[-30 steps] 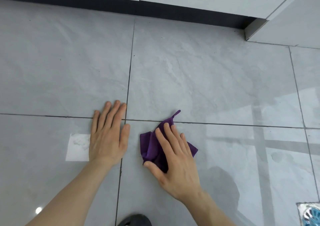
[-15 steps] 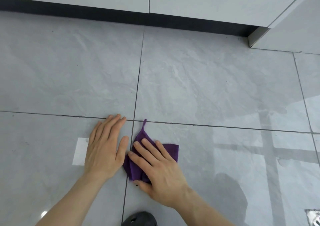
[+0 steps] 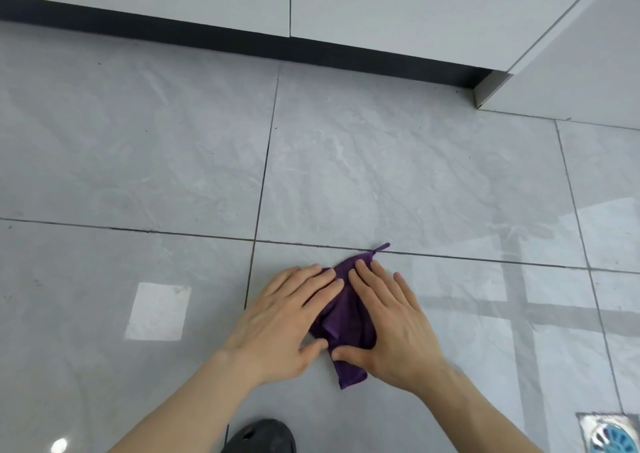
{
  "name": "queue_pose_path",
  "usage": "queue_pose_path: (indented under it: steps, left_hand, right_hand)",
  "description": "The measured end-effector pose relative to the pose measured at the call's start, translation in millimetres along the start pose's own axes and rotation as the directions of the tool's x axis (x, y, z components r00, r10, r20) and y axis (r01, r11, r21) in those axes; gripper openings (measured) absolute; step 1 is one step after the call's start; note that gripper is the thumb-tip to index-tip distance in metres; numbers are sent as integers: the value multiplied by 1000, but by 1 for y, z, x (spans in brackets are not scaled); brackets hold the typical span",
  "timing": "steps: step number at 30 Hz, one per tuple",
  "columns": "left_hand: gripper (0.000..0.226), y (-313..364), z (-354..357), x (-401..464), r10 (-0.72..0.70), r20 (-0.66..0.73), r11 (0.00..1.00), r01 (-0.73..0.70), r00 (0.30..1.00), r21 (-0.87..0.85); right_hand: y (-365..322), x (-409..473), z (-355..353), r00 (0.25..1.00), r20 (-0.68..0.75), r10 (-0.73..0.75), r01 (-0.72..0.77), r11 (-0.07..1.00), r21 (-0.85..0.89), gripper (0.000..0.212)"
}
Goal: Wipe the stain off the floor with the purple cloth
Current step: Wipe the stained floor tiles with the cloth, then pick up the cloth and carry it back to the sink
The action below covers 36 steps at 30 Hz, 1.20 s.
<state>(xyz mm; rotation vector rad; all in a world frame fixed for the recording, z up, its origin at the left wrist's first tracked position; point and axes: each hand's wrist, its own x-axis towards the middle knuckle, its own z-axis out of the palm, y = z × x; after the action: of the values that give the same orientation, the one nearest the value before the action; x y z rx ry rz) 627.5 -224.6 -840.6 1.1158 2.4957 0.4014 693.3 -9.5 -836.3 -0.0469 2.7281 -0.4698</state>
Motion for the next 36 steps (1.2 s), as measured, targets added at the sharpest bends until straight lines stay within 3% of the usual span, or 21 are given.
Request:
queue_pose_path:
  steps: [3, 8, 14, 18, 22, 27, 36]
  left_hand:
    - [96, 7, -1, 6, -25, 22, 1000, 25, 999, -7]
    - [103, 21, -2, 6, -112, -10, 994, 113, 994, 11]
    - [75, 42, 11, -3, -94, -45, 987, 99, 995, 126]
    - [60, 46, 16, -8, -96, 2, 989, 95, 995, 113]
    - [47, 40, 10, -7, -79, 42, 996, 81, 996, -38]
    - [31, 37, -11, -2, -180, -99, 967, 158, 979, -201]
    - [27, 29, -78, 30, -189, -247, 981, 171, 951, -93]
  right_hand:
    - [8, -1, -4, 997, 59, -49, 50, 999, -12, 126]
    - [5, -6, -5, 995, -14, -99, 98, 994, -43, 116]
    - [-12, -28, 9, 980, -179, -90, 85, 996, -33, 68]
    - [-17, -37, 12, 989, -128, -67, 64, 998, -26, 45]
    - [-10, -41, 4, 999, -38, -36, 37, 999, 34, 44]
    - [10, -42, -25, 992, -81, 94, -79, 983, 165, 41]
    - [22, -25, -90, 968, -211, 138, -96, 976, 197, 22]
